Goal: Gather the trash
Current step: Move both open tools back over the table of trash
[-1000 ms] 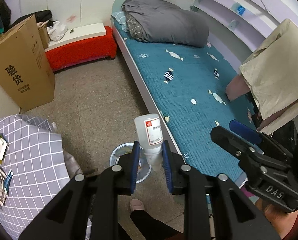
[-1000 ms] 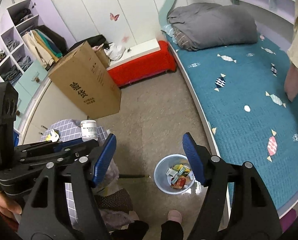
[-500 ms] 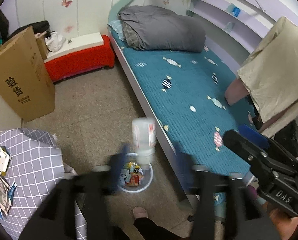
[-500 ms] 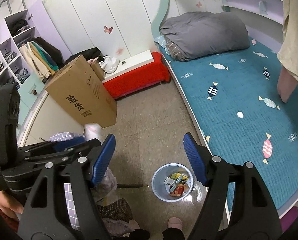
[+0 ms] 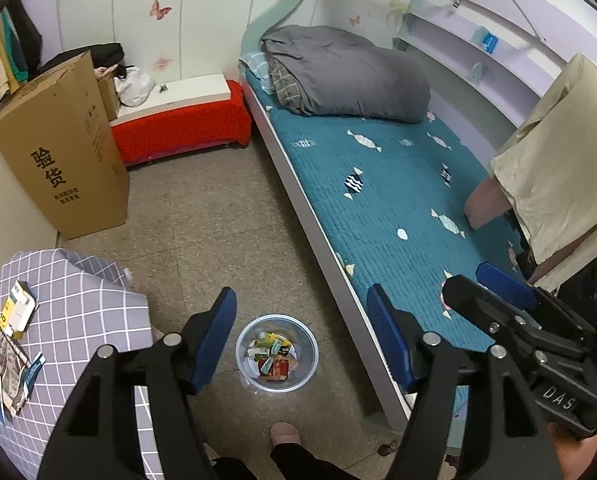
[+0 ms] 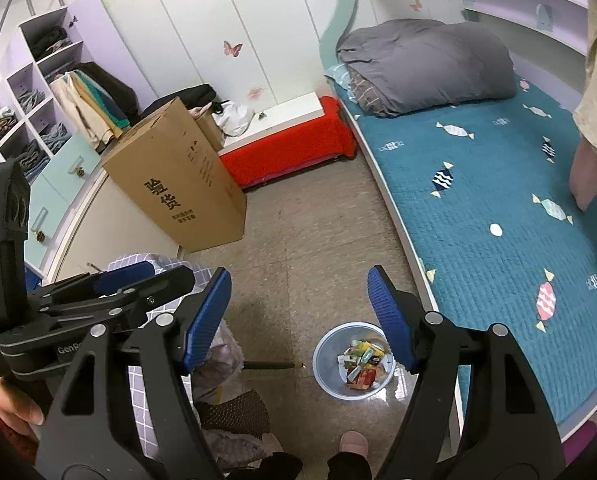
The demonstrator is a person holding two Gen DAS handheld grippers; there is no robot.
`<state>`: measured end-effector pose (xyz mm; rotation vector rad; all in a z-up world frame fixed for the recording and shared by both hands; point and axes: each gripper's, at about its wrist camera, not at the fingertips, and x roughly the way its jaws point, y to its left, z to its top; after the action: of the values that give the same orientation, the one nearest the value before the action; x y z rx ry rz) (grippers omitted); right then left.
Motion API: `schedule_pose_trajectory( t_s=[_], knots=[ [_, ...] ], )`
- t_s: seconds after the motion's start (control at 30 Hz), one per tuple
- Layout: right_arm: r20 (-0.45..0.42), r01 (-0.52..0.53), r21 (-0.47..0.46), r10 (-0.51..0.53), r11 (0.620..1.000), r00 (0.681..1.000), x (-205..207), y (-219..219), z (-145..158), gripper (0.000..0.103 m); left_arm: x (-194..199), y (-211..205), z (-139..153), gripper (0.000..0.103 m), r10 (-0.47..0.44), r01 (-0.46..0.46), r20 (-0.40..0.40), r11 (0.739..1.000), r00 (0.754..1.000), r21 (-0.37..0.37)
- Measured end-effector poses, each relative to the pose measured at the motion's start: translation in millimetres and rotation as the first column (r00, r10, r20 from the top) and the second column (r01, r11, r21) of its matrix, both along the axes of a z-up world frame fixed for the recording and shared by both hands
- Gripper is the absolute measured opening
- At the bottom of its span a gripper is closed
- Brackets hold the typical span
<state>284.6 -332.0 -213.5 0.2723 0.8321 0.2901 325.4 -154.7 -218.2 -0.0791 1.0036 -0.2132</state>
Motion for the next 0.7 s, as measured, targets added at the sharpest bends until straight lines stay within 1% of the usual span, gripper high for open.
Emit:
schedule_pose_trajectory(
  t_s=[0.2, 0.3, 0.4, 0.5, 0.6, 0.67, 0.7],
  knots=[
    [0.008, -0.070, 0.000, 0.070, 0.998, 0.998, 0.9, 26.0, 3.3, 0.071, -12.8, 24.4, 7.0, 0.066, 0.064, -0.064, 0.022, 0.998, 0.998, 0.001],
    [0.011, -0.129, 0.001, 0.129, 0.992, 0.992, 1.7, 47.1, 4.1, 0.071, -23.1, 43.9, 11.4, 0.066, 0.116, -0.116, 0.032, 0.993, 0.993, 0.003],
    [0.010, -0.191, 0.000, 0.191, 0.982, 0.982, 1.2, 72.0, 5.0, 0.071, -36.7, 68.5, 14.0, 0.066, 0.184, -0.184, 0.039, 0.983, 0.982, 0.007],
    [0.005, -0.258, -0.002, 0.258, 0.966, 0.966, 1.1, 100.8, 4.6, 0.071, -51.2, 99.1, 14.6, 0.066, 0.261, -0.261, 0.035, 0.965, 0.965, -0.005],
    [-0.007, -0.335, -0.003, 0.335, 0.942, 0.942, -0.7, 138.1, 2.2, 0.071, -69.5, 135.8, 12.7, 0.066, 0.349, -0.349, 0.025, 0.937, 0.937, -0.012],
    [-0.014, -0.374, -0.004, 0.374, 0.927, 0.927, -3.2, 158.8, 0.0, 0.072, -79.0, 156.6, 10.7, 0.066, 0.391, -0.391, 0.013, 0.920, 0.920, -0.017],
    [-0.020, -0.394, -0.003, 0.394, 0.919, 0.919, -4.1, 170.2, -1.9, 0.072, -85.7, 171.0, 8.9, 0.066, 0.419, -0.419, 0.006, 0.908, 0.908, -0.018]
  ],
)
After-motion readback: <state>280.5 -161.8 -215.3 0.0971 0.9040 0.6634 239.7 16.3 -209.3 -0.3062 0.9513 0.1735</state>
